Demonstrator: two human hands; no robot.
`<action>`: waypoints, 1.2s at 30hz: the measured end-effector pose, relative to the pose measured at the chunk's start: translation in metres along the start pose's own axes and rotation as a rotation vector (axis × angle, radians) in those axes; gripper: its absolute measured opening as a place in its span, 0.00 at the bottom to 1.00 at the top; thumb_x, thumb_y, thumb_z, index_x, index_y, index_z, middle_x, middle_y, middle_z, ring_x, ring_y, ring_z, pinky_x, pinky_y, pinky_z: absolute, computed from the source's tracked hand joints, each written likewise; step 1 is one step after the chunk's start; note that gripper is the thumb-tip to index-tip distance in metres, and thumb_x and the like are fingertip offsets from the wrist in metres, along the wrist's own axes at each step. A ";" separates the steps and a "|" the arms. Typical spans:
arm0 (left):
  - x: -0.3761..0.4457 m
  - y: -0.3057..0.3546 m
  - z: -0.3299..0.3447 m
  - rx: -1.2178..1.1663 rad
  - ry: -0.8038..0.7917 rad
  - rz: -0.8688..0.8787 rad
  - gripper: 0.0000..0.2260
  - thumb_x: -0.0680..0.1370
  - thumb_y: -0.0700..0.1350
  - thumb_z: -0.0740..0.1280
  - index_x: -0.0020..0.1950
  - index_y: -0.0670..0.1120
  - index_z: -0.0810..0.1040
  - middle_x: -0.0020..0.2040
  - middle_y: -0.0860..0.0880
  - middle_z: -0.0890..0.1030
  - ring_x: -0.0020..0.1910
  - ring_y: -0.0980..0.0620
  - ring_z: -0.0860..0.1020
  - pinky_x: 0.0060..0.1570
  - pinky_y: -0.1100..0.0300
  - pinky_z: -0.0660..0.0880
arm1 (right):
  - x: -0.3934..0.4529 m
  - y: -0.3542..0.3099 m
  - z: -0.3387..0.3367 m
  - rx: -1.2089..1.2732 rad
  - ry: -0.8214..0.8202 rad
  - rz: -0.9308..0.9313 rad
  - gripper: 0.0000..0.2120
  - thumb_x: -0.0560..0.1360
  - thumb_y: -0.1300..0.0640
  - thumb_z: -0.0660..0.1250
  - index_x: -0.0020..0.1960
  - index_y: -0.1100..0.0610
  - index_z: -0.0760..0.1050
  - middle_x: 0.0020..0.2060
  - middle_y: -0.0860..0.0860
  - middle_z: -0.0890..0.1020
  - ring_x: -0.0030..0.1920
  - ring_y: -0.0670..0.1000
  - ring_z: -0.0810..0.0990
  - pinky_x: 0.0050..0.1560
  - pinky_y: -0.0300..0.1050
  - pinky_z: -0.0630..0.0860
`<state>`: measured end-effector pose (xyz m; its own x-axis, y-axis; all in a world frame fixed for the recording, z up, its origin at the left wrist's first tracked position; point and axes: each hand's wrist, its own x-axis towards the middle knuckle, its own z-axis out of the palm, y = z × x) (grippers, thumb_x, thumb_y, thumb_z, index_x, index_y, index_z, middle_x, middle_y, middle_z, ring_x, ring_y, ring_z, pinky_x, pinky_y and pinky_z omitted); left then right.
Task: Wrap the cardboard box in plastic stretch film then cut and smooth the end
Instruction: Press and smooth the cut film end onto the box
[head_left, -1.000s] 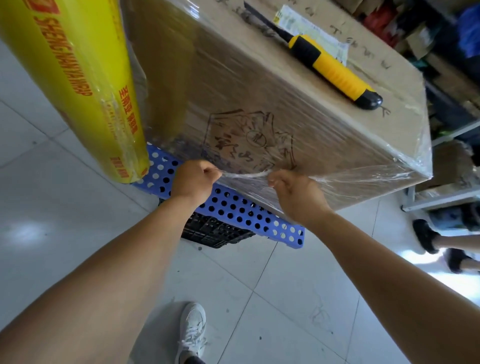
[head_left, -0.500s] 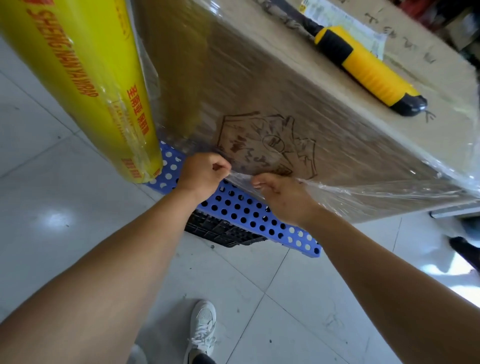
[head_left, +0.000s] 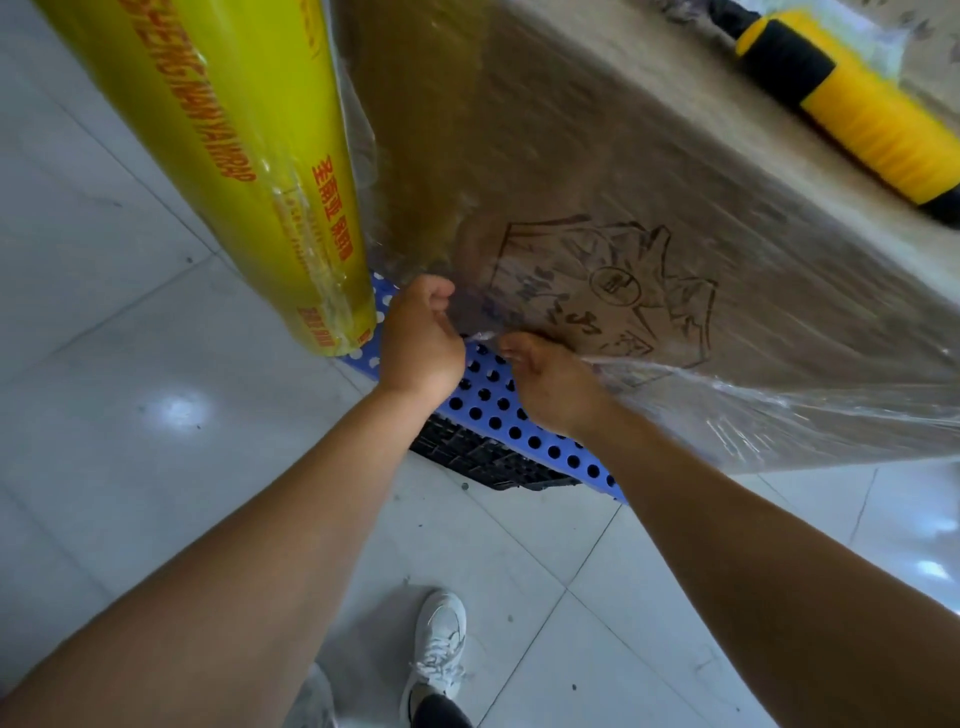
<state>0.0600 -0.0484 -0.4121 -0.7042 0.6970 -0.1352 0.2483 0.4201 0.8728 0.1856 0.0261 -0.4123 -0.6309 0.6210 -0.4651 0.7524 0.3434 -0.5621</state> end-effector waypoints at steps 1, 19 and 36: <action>-0.002 0.001 -0.002 -0.008 -0.004 -0.016 0.16 0.76 0.31 0.56 0.62 0.41 0.71 0.59 0.44 0.76 0.54 0.54 0.72 0.47 0.71 0.65 | 0.005 -0.004 0.002 -0.015 0.005 -0.001 0.18 0.81 0.67 0.53 0.70 0.63 0.68 0.68 0.58 0.72 0.69 0.57 0.70 0.69 0.46 0.65; -0.036 -0.001 -0.028 0.023 -0.154 -0.138 0.18 0.77 0.33 0.58 0.66 0.42 0.68 0.61 0.44 0.75 0.58 0.50 0.73 0.48 0.63 0.67 | -0.043 0.003 -0.016 0.005 0.135 0.067 0.18 0.81 0.64 0.54 0.69 0.57 0.70 0.62 0.56 0.77 0.58 0.58 0.78 0.59 0.54 0.75; -0.073 0.053 -0.026 0.073 -0.368 0.042 0.14 0.80 0.39 0.56 0.65 0.45 0.68 0.58 0.46 0.76 0.40 0.55 0.73 0.33 0.64 0.69 | -0.174 -0.009 -0.101 -0.066 0.670 0.084 0.11 0.78 0.58 0.61 0.56 0.52 0.79 0.49 0.45 0.82 0.50 0.47 0.80 0.54 0.41 0.75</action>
<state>0.1073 -0.0921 -0.3442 -0.4092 0.8711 -0.2716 0.3274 0.4180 0.8474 0.3078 -0.0138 -0.2577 -0.3322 0.9427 0.0312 0.8169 0.3041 -0.4902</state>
